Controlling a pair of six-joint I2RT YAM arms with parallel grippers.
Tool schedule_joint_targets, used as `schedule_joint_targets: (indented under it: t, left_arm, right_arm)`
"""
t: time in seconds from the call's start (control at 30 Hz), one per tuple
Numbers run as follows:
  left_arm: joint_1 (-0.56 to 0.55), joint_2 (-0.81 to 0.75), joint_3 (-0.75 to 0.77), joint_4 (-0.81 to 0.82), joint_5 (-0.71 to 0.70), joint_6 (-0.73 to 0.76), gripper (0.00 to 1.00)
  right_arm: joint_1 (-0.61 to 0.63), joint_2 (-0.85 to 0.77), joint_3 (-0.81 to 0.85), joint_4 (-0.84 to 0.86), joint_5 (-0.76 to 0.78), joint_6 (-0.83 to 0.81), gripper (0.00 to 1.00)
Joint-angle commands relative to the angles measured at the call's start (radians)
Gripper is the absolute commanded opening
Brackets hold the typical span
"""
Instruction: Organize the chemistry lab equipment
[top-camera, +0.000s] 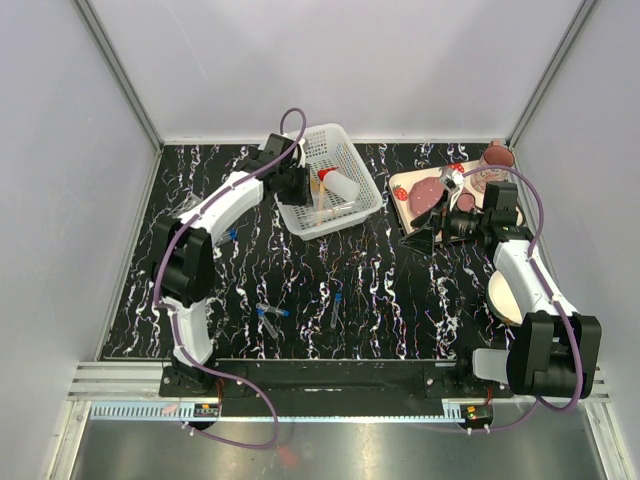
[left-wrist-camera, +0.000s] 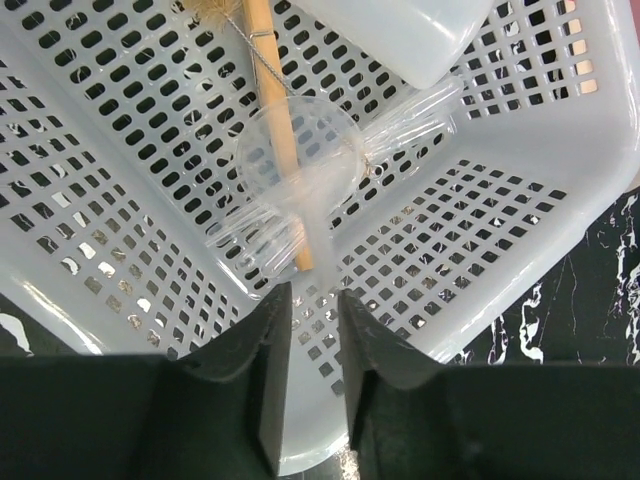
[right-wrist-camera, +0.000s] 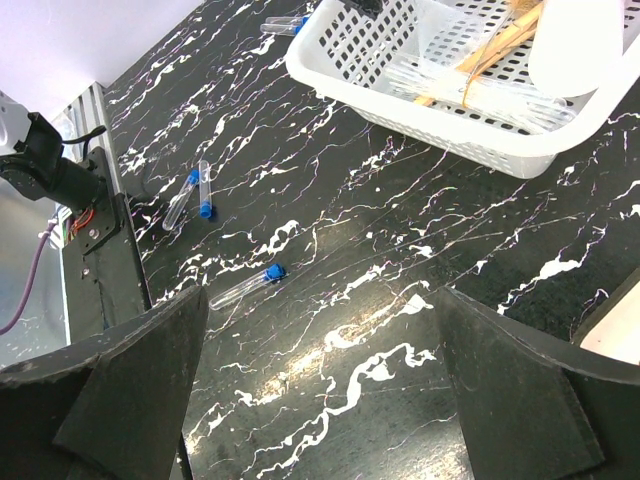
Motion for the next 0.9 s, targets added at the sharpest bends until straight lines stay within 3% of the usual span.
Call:
schedule_joint_targets:
  t: [0.0, 0.33, 0.57, 0.7, 0.8, 0.87]
  left_arm:
    - [0.001, -0.075, 0.053, 0.005, -0.038, 0.019, 0.31]
    - [0.001, -0.287, -0.037, 0.043, -0.127, 0.040, 0.54]
    - [0.002, -0.531, -0.256, 0.112, -0.186, 0.033, 0.74]
    - [0.007, -0.751, -0.401, 0.156, -0.258, 0.017, 0.80]
    - [0.016, -0.882, -0.525, 0.195, -0.310, -0.006, 0.97]
    - [0.022, -1.005, -0.614, 0.216, -0.322, -0.017, 0.99]
  right_arm:
    - [-0.011, -0.020, 0.005, 0.009, -0.024, -0.020, 1.00]
    - [-0.017, -0.020, 0.005, 0.004, -0.019, -0.027, 1.00]
    - [-0.022, -0.024, 0.007, -0.003, -0.013, -0.039, 1.00]
    - [-0.027, -0.029, 0.007, -0.010, -0.005, -0.050, 1.00]
    - [-0.033, -0.030, 0.007, -0.017, 0.001, -0.057, 1.00]
    - [-0.034, -0.030, 0.010, -0.020, 0.004, -0.062, 1.00]
